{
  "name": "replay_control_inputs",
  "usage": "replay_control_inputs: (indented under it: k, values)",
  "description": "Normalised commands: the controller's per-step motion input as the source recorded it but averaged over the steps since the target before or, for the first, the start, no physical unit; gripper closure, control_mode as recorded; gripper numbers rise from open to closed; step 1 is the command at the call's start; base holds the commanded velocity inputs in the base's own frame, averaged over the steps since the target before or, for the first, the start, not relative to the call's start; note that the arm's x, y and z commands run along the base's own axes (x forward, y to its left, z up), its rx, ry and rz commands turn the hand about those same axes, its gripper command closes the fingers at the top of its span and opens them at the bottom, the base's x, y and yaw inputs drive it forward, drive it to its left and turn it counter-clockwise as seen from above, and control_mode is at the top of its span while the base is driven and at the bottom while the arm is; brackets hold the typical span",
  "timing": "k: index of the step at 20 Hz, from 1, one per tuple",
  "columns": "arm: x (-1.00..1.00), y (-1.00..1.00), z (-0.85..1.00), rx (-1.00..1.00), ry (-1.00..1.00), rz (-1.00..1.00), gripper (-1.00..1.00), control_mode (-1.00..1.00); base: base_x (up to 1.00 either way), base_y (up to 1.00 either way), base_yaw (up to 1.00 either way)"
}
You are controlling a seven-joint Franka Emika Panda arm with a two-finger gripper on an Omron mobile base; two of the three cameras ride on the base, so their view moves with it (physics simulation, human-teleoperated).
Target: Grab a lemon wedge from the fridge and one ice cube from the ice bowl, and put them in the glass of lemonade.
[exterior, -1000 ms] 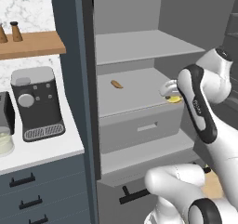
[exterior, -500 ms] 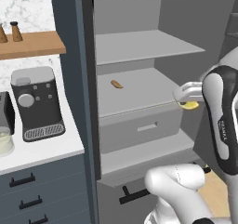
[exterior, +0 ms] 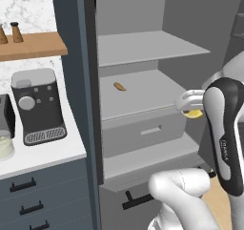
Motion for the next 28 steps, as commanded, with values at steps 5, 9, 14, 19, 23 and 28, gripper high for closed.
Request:
replay_control_inputs:
  k: [5, 9, 14, 19, 23, 28]
  values:
    - [0.0, 0.0, 0.0, 0.0, 0.0, 0.0, 1.0, -1.0, 0.0, 0.0, 0.0]
    - [-0.04, 0.0, 0.0, 0.0, 0.0, 0.0, 1.0, -1.0, 0.0, 0.0, 0.0]
    - [0.0, 0.0, 0.0, 0.0, 0.0, 0.0, 1.0, 1.0, -0.87, 0.35, 0.03]
    - [0.0, 0.0, 0.0, 0.0, 0.0, 0.0, 1.0, 1.0, -0.51, 0.85, 0.0]
    - [0.0, 0.0, 0.0, 0.0, 0.0, 0.0, 1.0, 1.0, 0.08, 1.0, -0.09]
    - [0.0, 0.0, 0.0, 0.0, 0.0, 0.0, 1.0, 1.0, 0.46, 1.0, -0.15]
